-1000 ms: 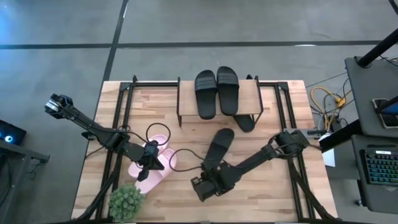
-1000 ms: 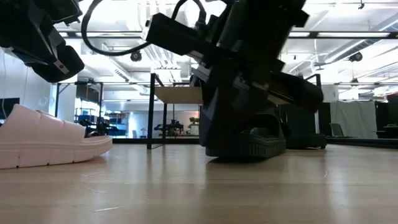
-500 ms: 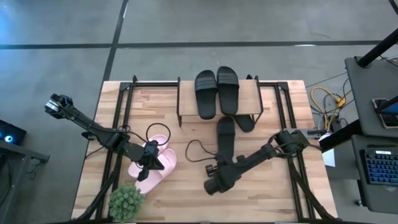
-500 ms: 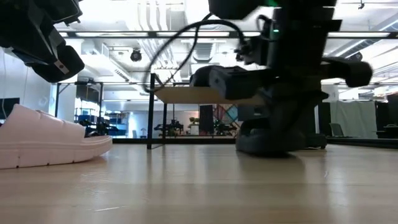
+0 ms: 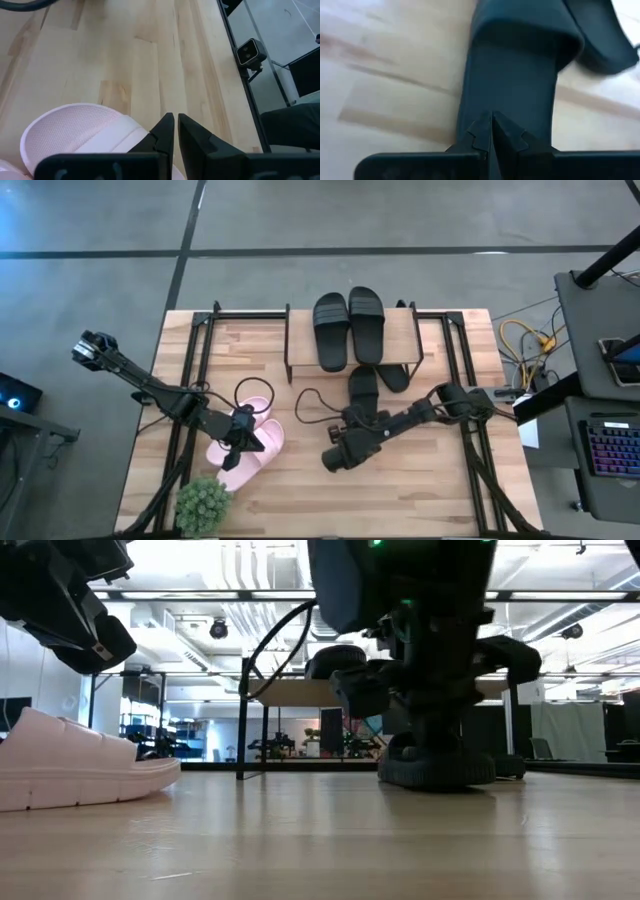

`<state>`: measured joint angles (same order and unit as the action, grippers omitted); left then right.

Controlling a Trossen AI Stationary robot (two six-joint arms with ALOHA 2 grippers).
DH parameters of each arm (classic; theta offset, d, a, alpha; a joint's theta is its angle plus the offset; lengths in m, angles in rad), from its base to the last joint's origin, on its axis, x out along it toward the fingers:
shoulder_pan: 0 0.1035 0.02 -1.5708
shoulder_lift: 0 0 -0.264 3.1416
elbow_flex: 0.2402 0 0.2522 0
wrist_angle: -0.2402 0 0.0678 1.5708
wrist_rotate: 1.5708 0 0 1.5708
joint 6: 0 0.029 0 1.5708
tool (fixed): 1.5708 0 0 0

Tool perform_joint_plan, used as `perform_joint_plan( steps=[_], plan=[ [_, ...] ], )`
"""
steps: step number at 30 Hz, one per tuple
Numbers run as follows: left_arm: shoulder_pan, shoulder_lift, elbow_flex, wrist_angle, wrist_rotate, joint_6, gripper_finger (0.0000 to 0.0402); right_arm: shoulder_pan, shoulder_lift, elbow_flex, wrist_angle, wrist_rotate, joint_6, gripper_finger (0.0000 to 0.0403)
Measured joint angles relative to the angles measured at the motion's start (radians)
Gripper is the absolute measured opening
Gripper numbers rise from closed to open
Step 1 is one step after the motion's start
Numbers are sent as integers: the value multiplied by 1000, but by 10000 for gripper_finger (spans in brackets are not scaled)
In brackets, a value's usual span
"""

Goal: Pick and place slides into the shelf
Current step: Put the black slide under the shelf

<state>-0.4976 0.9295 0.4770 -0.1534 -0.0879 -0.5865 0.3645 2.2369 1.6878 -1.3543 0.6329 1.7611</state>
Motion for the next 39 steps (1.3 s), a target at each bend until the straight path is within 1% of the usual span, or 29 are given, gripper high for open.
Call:
perform_joint_plan(
  steps=[4, 8, 10, 13, 15, 17, 19, 22, 25, 28, 30, 34, 39],
  plan=[
    [0, 0, 0, 0, 0, -3, 10, -18, -11, 12, -10, 49, -8, 9],
    [-1, 0, 0, 0, 0, -8, 10, -8, -65, 35, -7, 23, -16, 9],
    [-1, 0, 0, 1, 0, -9, 10, 15, -106, 39, 10, -27, -16, 9],
    [-1, 0, 0, 1, 0, -9, 10, 57, -179, 28, 62, -154, 10, 9],
    [-1, 0, 0, 2, 0, -9, 10, 85, -219, 7, 94, -246, 72, 9],
    [0, 0, 0, 2, 0, -9, 10, 114, -258, -29, 151, -295, 161, 9],
    [0, 0, 0, 3, 0, -10, 10, 146, -299, -84, 229, -300, 256, 8],
    [0, 0, 0, 3, 0, -10, 10, 188, -353, -208, 365, -300, 386, 9],
    [0, 0, 0, 1, 0, -10, 10, 208, -363, -337, 502, -305, 432, 9],
    [0, 0, 0, -6, 0, -10, 10, 201, -363, -436, 630, -295, 445, 9],
    [0, 0, 0, -13, 1, -10, 10, 190, -363, -471, 649, -271, 444, 9],
    [0, 0, -1, -15, 1, -10, 10, 151, -363, -490, 622, -240, 425, 9],
    [0, 0, -4, -15, 1, -10, 10, 75, -364, -502, 626, -239, 304, 9]
  ],
)
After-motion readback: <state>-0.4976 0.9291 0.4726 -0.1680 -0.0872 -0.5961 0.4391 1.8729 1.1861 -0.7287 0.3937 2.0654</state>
